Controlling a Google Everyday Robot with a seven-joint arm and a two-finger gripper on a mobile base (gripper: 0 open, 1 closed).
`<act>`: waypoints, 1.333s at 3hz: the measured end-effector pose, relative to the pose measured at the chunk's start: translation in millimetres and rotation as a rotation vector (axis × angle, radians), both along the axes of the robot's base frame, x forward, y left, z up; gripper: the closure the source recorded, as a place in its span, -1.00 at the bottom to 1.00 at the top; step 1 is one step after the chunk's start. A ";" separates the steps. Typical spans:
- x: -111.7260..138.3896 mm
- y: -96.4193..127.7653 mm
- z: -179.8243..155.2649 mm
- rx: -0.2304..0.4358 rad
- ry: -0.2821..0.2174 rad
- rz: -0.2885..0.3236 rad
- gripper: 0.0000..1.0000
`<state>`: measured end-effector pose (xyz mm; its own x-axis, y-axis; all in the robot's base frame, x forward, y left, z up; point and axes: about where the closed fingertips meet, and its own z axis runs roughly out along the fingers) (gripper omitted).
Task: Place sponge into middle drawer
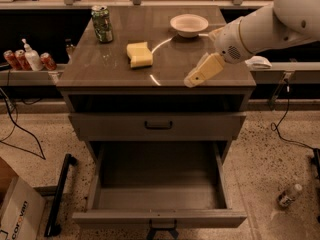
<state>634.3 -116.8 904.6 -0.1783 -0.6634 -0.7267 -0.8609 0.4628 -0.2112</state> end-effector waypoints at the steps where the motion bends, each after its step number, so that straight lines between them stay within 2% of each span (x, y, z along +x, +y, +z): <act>1: 8.4 9.6 -8.5 0.019 0.000 -0.030 -1.00; 3: 62.5 59.6 -29.4 0.127 -0.044 -0.041 -1.00; 4: 94.2 92.0 -39.4 0.182 -0.048 -0.009 -1.00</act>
Offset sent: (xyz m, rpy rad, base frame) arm 0.0702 0.0616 -0.0329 0.1462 -0.0662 -0.0767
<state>728.4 -24.8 865.2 -0.1459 -0.5188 -0.8424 -0.8474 0.5049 -0.1642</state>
